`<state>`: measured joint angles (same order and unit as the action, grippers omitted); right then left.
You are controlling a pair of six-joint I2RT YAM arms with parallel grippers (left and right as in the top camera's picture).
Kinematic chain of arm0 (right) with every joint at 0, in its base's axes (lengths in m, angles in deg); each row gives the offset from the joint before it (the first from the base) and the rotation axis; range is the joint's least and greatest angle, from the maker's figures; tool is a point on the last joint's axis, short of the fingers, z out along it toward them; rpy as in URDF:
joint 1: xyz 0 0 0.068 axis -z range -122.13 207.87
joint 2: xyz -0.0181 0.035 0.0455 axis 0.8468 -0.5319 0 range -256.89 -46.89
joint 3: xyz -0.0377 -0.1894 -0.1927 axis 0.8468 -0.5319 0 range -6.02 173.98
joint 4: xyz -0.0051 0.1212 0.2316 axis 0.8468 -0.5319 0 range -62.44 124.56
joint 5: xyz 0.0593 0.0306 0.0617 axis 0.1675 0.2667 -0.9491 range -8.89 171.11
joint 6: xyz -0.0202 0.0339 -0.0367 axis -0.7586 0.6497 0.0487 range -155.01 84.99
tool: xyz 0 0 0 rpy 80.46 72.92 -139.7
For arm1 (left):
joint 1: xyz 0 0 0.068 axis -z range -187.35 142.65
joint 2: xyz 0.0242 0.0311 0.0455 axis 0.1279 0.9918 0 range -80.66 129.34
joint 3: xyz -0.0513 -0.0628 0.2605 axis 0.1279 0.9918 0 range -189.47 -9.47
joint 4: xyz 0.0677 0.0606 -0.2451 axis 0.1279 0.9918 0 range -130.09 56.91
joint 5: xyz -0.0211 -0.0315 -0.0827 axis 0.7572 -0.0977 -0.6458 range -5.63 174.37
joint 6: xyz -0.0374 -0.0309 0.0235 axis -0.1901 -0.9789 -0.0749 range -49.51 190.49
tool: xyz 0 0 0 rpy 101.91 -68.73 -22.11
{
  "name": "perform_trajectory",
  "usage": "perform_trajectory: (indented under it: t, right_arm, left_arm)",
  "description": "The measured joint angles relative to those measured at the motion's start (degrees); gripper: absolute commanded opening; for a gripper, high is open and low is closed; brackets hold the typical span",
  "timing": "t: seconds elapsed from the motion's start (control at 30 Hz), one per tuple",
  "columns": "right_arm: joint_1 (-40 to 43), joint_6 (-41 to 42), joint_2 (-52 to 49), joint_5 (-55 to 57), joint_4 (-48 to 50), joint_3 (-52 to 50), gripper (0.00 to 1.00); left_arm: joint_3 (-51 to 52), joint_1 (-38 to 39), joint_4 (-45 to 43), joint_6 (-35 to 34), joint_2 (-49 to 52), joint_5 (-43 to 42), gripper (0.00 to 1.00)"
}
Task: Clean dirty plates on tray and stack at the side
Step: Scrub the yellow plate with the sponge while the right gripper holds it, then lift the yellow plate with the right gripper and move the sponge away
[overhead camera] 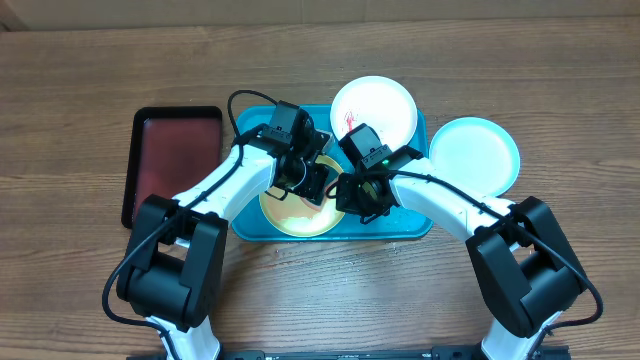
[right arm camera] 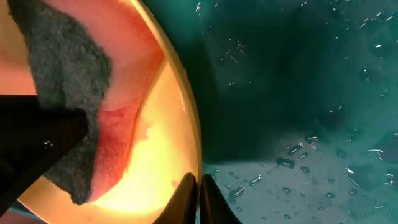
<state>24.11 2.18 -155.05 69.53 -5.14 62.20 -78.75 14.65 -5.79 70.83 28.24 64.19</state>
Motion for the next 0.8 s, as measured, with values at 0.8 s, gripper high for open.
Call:
perform_trajectory:
  t: [0.8]
  right_arm:
    - [0.6, -3.5, 1.4, 3.1, -11.9, 4.1, 0.04]
  left_arm:
    - [-15.7, -11.9, 27.0, -17.5, 0.1, 18.9, 0.04]
